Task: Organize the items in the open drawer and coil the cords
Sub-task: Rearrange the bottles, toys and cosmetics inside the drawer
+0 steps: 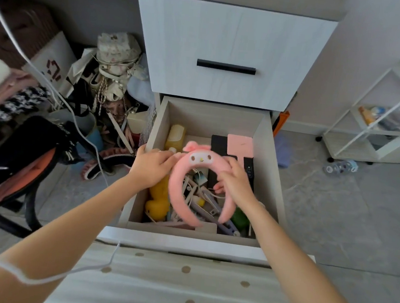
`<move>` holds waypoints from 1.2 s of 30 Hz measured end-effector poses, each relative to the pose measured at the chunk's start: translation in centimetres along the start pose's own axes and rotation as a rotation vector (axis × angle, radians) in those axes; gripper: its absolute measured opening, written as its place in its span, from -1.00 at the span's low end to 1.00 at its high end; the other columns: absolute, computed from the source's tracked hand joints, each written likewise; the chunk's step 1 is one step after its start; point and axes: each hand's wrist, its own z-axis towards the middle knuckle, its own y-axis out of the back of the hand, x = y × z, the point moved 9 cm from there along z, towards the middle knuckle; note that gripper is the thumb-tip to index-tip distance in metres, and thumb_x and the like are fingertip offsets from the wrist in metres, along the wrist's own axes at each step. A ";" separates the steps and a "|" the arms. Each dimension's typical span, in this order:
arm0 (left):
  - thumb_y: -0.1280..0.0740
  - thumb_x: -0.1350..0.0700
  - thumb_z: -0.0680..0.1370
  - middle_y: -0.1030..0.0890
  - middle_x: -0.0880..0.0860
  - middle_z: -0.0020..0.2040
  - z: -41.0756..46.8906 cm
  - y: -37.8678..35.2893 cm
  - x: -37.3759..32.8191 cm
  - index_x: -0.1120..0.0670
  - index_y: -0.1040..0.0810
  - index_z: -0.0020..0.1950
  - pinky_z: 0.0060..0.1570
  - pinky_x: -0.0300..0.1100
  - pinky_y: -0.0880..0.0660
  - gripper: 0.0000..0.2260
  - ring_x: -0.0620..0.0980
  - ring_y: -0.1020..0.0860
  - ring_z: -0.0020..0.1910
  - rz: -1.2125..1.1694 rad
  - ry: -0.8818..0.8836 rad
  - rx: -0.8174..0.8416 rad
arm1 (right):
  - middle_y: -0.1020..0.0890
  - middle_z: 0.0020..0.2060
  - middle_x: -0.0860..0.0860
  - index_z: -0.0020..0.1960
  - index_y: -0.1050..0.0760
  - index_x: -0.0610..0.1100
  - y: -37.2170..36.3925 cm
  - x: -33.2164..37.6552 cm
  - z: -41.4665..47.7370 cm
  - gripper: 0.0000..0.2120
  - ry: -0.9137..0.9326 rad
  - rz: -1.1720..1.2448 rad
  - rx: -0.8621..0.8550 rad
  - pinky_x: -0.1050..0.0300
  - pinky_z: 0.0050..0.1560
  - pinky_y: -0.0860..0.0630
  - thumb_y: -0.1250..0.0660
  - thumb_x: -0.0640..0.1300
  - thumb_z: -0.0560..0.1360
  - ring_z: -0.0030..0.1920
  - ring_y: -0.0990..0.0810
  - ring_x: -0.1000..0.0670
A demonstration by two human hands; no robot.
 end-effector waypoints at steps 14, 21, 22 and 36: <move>-0.33 0.06 0.49 -0.22 0.23 0.40 7.2 -2.7 -1.1 0.12 -0.27 0.40 0.24 0.09 -0.36 -0.48 0.24 -0.25 0.35 0.241 0.257 0.175 | -0.46 0.20 0.02 0.38 -0.18 -0.05 8.0 1.5 -2.1 -0.52 0.297 0.208 -0.710 -0.07 0.02 -0.59 -0.26 -0.25 0.53 0.12 -0.55 -0.06; -0.36 -0.11 0.47 -0.12 0.29 0.45 11.9 -7.5 2.7 0.09 0.01 0.51 0.35 0.06 -0.16 -0.22 0.26 -0.17 0.40 0.158 0.480 0.045 | -0.35 0.24 0.14 0.44 -0.14 -0.06 8.3 1.8 -1.3 -0.47 0.357 0.145 -0.720 -0.05 0.15 -0.54 -0.26 -0.24 0.55 0.25 -0.45 0.04; -0.37 -0.08 0.47 -0.18 0.30 0.41 12.5 -7.6 2.9 0.12 -0.01 0.50 0.34 0.05 -0.18 -0.23 0.26 -0.21 0.37 0.189 0.507 0.001 | -0.36 0.23 0.14 0.44 -0.14 -0.06 8.3 1.7 -1.0 -0.47 0.356 0.148 -0.718 -0.05 0.14 -0.55 -0.26 -0.24 0.55 0.24 -0.47 0.04; -0.47 0.15 0.41 -0.50 0.13 0.12 9.9 -5.9 -1.2 0.22 -0.38 0.33 0.00 -0.14 -0.44 -0.46 0.07 -0.49 0.09 -0.404 0.345 0.068 | -0.38 0.33 -0.01 0.42 -0.15 -0.04 10.7 1.5 -0.5 -0.49 0.305 0.287 -0.762 0.00 0.14 -0.54 -0.24 -0.24 0.54 0.26 -0.48 -0.03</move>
